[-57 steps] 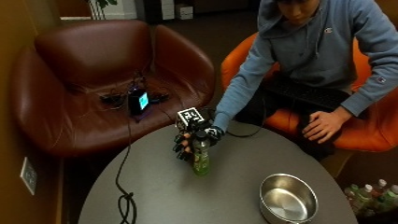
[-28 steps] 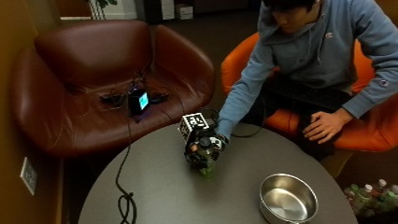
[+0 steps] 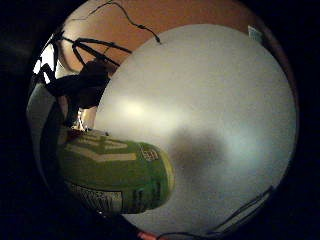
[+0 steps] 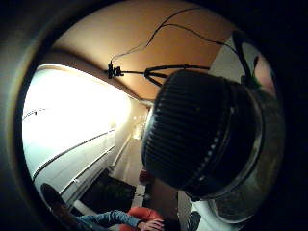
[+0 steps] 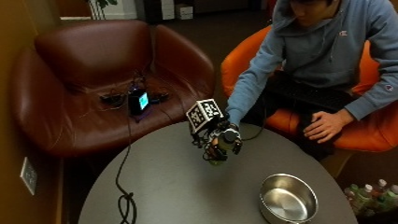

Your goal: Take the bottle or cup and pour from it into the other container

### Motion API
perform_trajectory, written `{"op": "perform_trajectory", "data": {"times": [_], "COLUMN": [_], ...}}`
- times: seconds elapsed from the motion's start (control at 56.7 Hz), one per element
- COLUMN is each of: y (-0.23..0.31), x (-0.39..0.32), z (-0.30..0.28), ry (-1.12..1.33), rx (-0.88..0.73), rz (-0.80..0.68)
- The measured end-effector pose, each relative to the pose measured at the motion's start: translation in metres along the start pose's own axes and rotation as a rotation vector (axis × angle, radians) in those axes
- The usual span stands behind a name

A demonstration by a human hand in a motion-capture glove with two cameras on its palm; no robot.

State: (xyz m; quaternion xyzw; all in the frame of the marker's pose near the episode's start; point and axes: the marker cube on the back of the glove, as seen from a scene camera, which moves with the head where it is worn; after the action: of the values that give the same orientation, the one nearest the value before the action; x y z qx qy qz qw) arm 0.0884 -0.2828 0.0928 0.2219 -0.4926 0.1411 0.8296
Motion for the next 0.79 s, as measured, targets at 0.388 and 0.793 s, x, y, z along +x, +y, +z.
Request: {"op": "perform_trajectory", "data": {"times": [0.388,0.793], "y": [0.036,0.013], "x": [-0.065,-0.143], "z": [0.026,0.093], "ry": [0.282,1.551], "rx": [-0.283,-0.591], "rz": [-0.184,-0.476]}}
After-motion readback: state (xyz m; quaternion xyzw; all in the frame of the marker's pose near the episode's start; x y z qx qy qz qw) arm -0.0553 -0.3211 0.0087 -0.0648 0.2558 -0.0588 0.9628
